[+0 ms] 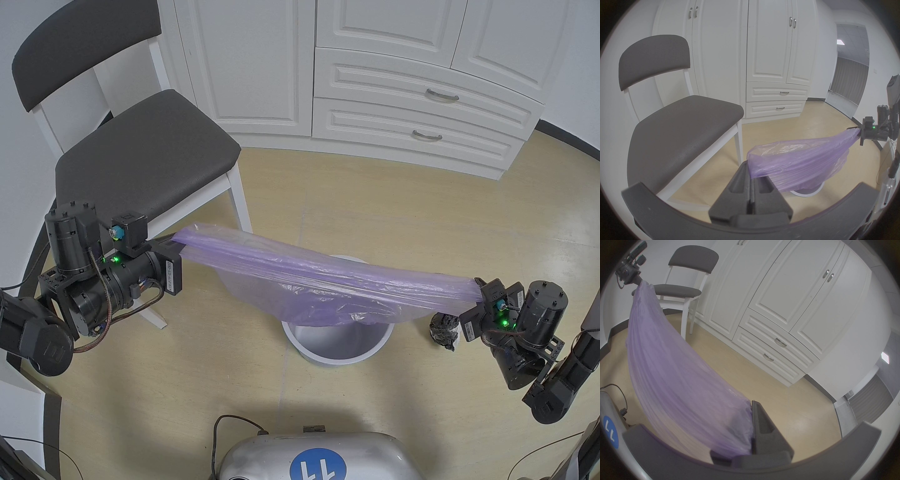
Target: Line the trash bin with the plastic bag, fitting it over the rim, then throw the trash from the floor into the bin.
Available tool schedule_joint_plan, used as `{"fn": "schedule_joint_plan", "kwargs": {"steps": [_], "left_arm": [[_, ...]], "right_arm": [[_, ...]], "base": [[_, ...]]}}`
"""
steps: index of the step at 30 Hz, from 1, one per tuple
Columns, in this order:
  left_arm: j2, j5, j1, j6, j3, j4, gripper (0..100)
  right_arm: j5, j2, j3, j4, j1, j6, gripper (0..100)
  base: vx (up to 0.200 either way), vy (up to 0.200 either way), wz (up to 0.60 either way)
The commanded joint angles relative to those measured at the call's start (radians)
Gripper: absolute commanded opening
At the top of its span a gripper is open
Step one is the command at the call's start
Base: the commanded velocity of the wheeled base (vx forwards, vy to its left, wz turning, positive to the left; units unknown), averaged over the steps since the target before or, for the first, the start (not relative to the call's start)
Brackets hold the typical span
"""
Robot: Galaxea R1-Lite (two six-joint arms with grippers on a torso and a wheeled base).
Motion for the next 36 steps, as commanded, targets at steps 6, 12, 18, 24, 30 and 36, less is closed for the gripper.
{"fn": "schedule_joint_plan", "kwargs": {"steps": [6, 12, 18, 24, 30, 36], "left_arm": [[0.054, 0.005, -0.102, -0.026, -0.028, -0.072, 0], [0.106, 0.01, -0.199, -0.059, 0.009, -0.273, 0], [0.111, 0.005, -0.348, -0.147, 0.043, -0.379, 0], [0.109, 0.001, -0.466, -0.203, 0.079, -0.471, 0], [0.134, 0.002, -0.523, -0.228, 0.098, -0.512, 0], [0.266, -0.001, -0.515, -0.26, 0.089, -0.657, 0]], "right_arm": [[0.0, -0.003, -0.038, -0.017, 0.055, 0.017, 0], [0.0, -0.003, -0.068, -0.017, 0.104, 0.06, 0], [-0.009, -0.005, -0.131, -0.017, 0.182, 0.132, 0], [-0.012, 0.006, -0.203, -0.017, 0.282, 0.235, 0], [-0.002, 0.044, -0.295, -0.017, 0.352, 0.364, 0], [-0.002, 0.046, -0.298, -0.017, 0.378, 0.388, 0]], "base": [[0.0, 0.0, 0.0], [0.0, 0.0, 0.0], [0.0, 0.0, 0.0], [0.0, 0.0, 0.0], [0.0, 0.0, 0.0], [0.0, 0.0, 0.0]]}}
